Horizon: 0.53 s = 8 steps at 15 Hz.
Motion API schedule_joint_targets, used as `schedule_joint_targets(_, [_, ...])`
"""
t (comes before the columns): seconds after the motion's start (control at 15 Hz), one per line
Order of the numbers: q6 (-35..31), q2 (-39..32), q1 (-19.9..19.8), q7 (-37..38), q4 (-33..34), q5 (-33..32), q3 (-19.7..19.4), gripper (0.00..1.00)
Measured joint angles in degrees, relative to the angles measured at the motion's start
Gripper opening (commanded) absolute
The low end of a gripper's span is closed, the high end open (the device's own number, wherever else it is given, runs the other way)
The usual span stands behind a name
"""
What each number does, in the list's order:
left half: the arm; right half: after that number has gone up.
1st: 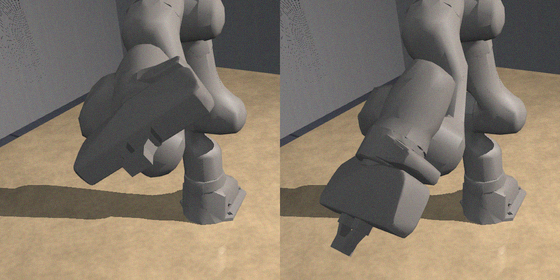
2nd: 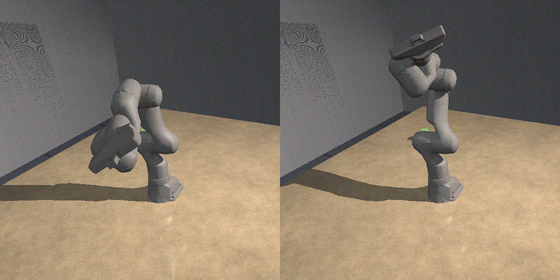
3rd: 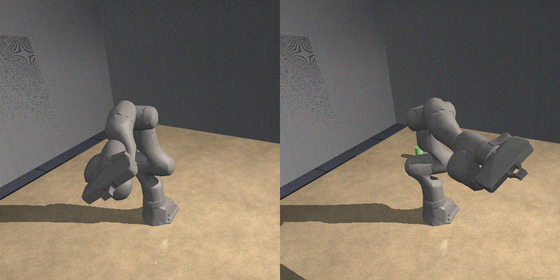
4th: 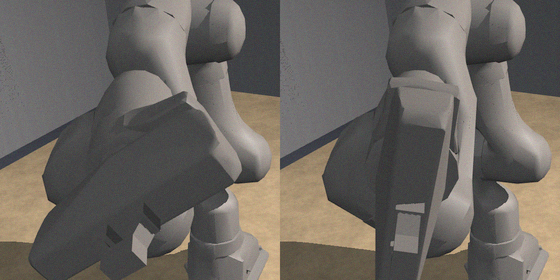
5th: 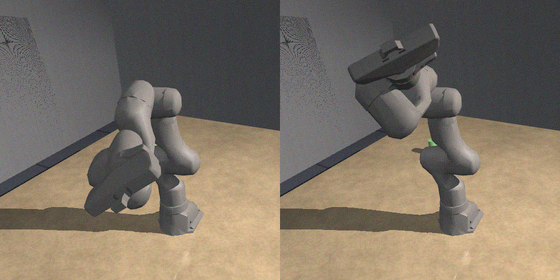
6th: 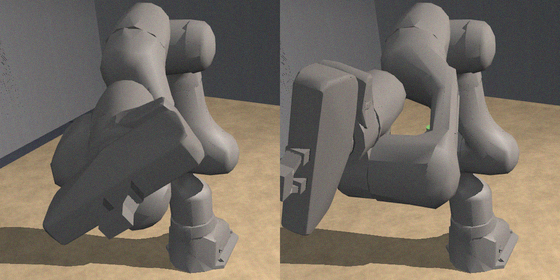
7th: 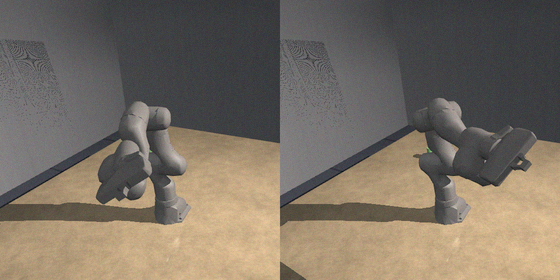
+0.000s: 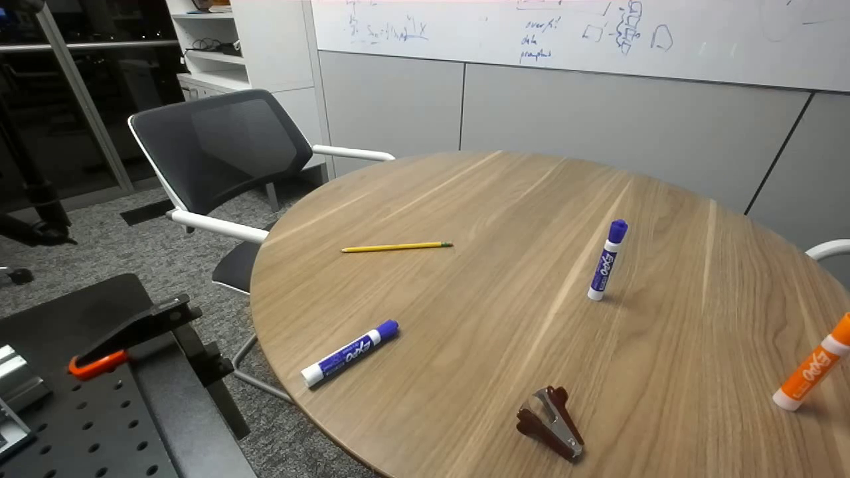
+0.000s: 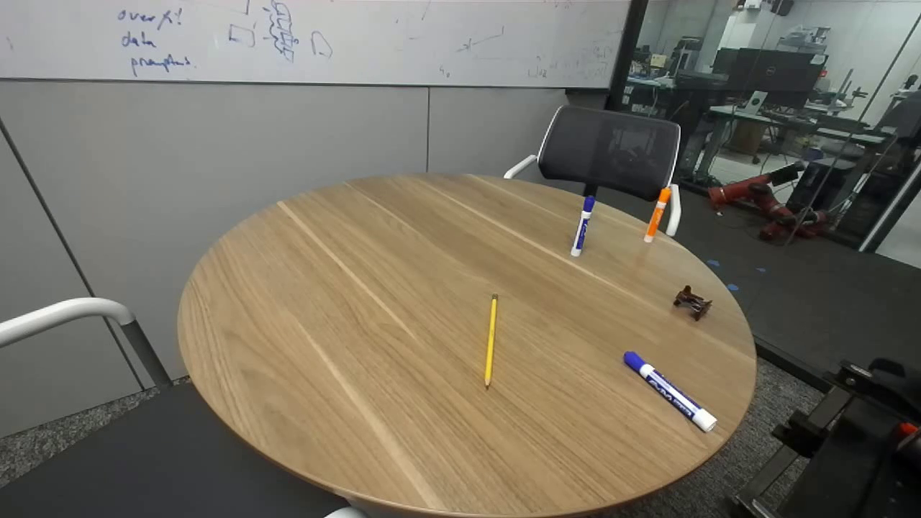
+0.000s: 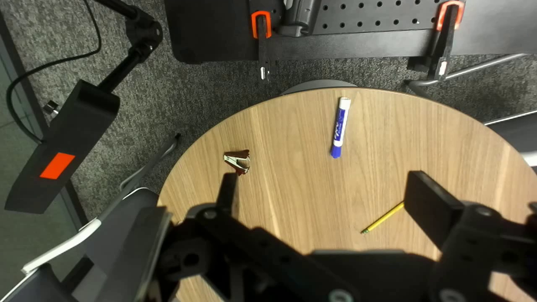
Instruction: Pick up the marker and put it on the left side of the table
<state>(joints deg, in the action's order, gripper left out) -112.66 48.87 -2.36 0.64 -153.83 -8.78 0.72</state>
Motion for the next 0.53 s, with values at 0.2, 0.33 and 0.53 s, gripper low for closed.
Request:
schedule_joint_targets(0.2, [0.0, 0.0, 0.0, 0.0, 0.0, 0.0, 0.0, 1.00])
schedule_joint_targets(0.33, [0.0, -0.2, 0.0, 0.2, 0.0, 0.0, 0.0, 1.00])
schedule_joint_targets(0.53, [-2.6, -2.9, 0.0, 1.5, -0.1, 0.2, 0.0, 1.00])
